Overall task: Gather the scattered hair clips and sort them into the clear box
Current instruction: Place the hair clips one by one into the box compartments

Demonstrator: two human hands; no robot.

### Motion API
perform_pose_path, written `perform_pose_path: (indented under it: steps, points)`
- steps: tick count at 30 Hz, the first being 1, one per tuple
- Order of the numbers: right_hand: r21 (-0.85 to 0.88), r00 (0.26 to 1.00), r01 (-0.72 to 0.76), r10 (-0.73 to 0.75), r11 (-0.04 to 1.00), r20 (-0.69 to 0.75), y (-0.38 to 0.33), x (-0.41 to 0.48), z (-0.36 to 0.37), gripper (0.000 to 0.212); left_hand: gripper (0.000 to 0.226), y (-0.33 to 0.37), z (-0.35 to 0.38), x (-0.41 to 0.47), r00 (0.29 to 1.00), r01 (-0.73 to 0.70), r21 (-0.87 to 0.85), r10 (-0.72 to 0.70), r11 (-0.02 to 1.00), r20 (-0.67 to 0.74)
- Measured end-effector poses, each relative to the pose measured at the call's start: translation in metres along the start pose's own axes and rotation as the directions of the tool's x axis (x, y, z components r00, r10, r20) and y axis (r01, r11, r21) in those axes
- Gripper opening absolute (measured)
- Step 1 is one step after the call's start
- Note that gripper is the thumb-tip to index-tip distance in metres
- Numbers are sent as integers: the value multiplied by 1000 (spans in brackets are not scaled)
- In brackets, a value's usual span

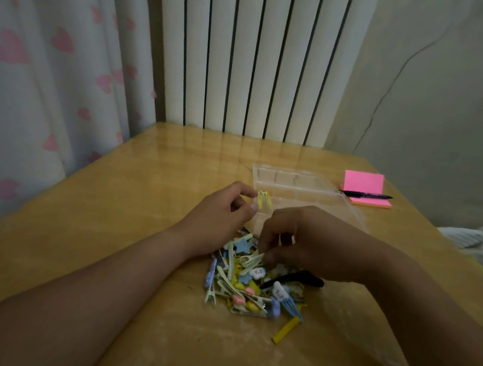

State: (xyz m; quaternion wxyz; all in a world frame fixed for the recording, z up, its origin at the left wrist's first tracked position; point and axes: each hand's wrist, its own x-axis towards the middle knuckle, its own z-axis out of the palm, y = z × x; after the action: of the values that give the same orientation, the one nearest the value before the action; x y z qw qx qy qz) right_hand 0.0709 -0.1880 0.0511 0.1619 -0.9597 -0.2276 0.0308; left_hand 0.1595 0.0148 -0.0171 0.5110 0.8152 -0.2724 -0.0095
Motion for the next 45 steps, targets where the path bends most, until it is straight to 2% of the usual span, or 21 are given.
perform_pose_path:
  steps: [3,5,7,9,12,17,26,31,34,38,41,43,45]
  points:
    - [159,999,-39,43,987,-27,5,-6,-12,6,23,2,1,-1,1000,-10,-3,10,1000,11]
    - [311,983,-57,108,949,-151,12,-8,-19,5,21,3,1,-1,1000,-2,-15,2,1000,17]
    - [442,912,-103,262,891,-315,23,-4,-23,4,21,3,2,-1,1000,7,-19,-6,1000,23]
    - [508,815,-191,424,840,-395,35,6,-26,6,22,3,2,-2,1000,7,-17,-7,1000,27]
    - [508,764,-338,547,792,-343,48,26,-30,9,22,2,2,-2,1000,8,-11,-8,1000,22]
    - [317,755,-532,609,785,-243,60,54,-34,16,21,3,2,-2,1000,13,-21,-13,1000,23]
    - [254,704,-663,702,705,-110,60,85,-30,21,21,5,2,-2,1000,-12,-12,13,1000,11]
    - [281,707,-662,703,695,-76,60,84,-27,18,22,6,1,-2,1000,-5,-9,5,1000,19]
    - [296,728,-633,680,715,-87,63,82,-24,24,23,6,1,-2,1000,-1,0,1,1000,19]
    - [286,737,-518,590,806,-329,66,64,-12,29,23,8,1,-4,1000,9,-3,-9,1000,23]
    - [243,700,-365,437,899,-565,54,39,-7,22,22,7,1,-3,1000,15,-6,-15,1000,27]
    - [215,686,-287,357,934,-634,41,23,-7,16,22,7,0,-3,1000,17,-7,-17,1000,26]
    - [220,729,-193,290,956,-620,28,9,-7,9,21,7,1,-3,1000,17,-7,-17,1000,24]
